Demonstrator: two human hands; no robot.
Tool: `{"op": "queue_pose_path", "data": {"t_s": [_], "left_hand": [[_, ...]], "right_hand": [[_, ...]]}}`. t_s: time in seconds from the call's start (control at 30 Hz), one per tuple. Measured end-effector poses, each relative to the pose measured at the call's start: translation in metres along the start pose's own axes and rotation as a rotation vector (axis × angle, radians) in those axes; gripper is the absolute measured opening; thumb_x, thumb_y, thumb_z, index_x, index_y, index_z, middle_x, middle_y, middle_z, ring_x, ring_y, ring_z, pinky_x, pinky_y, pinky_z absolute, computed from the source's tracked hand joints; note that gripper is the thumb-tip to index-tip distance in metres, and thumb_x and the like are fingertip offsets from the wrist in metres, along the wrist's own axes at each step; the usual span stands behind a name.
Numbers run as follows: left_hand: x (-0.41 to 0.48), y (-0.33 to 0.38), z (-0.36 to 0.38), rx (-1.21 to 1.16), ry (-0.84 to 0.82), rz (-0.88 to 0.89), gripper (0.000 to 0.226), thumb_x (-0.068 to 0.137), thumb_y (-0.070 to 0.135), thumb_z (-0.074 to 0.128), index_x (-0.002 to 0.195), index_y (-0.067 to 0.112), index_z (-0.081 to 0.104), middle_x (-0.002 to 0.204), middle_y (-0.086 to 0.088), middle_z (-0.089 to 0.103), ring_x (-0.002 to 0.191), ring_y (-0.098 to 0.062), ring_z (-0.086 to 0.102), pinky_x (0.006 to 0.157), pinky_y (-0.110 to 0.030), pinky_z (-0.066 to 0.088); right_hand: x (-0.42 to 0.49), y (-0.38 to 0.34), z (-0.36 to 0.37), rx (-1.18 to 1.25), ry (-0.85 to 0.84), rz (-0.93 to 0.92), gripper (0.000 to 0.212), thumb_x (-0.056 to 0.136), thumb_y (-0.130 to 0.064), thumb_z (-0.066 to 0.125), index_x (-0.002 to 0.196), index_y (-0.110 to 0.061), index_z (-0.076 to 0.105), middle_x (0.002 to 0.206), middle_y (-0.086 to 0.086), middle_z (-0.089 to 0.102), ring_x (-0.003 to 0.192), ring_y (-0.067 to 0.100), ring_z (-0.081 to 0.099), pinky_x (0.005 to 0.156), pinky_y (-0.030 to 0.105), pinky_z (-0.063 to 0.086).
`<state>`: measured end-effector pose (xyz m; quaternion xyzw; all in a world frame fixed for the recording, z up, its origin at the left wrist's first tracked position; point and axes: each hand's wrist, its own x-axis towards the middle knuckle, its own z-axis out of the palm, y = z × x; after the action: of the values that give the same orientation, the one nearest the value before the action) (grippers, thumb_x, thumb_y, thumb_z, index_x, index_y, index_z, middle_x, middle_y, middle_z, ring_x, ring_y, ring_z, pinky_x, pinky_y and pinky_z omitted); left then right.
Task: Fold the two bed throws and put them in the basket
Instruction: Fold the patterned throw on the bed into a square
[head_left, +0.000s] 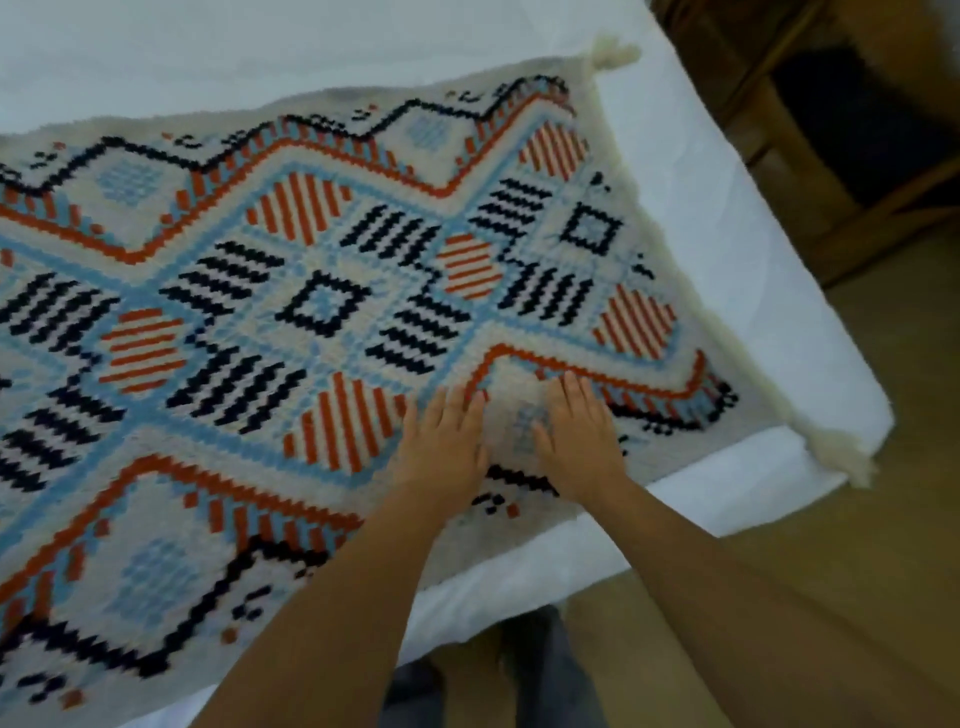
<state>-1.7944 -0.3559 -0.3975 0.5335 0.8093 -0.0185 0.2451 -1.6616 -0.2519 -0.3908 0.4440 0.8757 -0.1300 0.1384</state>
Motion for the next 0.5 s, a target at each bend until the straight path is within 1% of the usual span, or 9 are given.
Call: {"op": "queue_pose_path", "data": {"t_s": [0.13,0.23,0.3,0.37,0.43,0.5], "left_hand": [[0.042,0.084,0.005,0.032,-0.011,0.077,0.059,0.099,0.043,0.017,0.149,0.02,-0.006,0.158,-0.004,-0.008,0.145,-0.023,-0.009,0.116,-0.046,-0.002],[0.066,0.148,0.014,0.088,-0.08,0.131,0.058,0.1,0.042,0.018,0.149,0.022,-0.006,0.158,-0.002,-0.009,0.145,-0.023,-0.01,0.116,-0.047,-0.001],[0.082,0.184,0.019,0.098,-0.102,0.17,0.058,0.1,0.04,0.02,0.149,0.022,-0.006,0.158,-0.003,-0.007,0.145,-0.023,-0.009,0.116,-0.047,0.001],[0.097,0.212,0.025,0.102,-0.111,0.222,0.058,0.1,0.039,0.023,0.149,0.021,-0.003,0.158,-0.003,-0.003,0.145,-0.023,-0.005,0.116,-0.047,0.003],[0.11,0.231,0.032,0.124,-0.121,0.25,0.058,0.099,0.038,0.024,0.149,0.021,0.0,0.158,-0.002,-0.001,0.145,-0.023,-0.002,0.116,-0.046,0.005],[0.12,0.243,0.036,0.119,-0.121,0.23,0.057,0.099,0.038,0.024,0.149,0.021,0.004,0.158,-0.002,0.003,0.145,-0.024,0.001,0.115,-0.044,0.008]], "right_hand": [[0.002,0.097,-0.006,-0.016,0.012,0.101,0.061,0.098,-0.04,0.029,0.148,-0.009,0.009,0.157,0.011,0.011,0.145,0.024,0.007,0.118,0.038,0.008],[0.002,0.168,-0.008,0.007,-0.011,0.177,0.062,0.099,-0.04,0.027,0.148,-0.009,0.006,0.158,0.011,0.005,0.145,0.026,0.003,0.117,0.04,0.009],[0.004,0.21,-0.009,0.052,0.003,0.218,0.061,0.099,-0.038,0.029,0.148,-0.008,0.009,0.157,0.014,0.01,0.145,0.029,0.007,0.117,0.041,0.011],[0.008,0.243,-0.011,0.105,0.025,0.267,0.06,0.098,-0.035,0.033,0.147,-0.005,0.014,0.155,0.017,0.014,0.144,0.031,0.011,0.116,0.042,0.012],[0.016,0.266,-0.01,0.148,0.033,0.308,0.06,0.097,-0.033,0.035,0.146,-0.003,0.015,0.154,0.02,0.014,0.143,0.032,0.012,0.116,0.044,0.014],[0.026,0.277,-0.009,0.202,0.025,0.359,0.064,0.096,-0.034,0.039,0.145,-0.001,0.014,0.151,0.023,0.022,0.139,0.034,0.021,0.114,0.045,0.02]]}}
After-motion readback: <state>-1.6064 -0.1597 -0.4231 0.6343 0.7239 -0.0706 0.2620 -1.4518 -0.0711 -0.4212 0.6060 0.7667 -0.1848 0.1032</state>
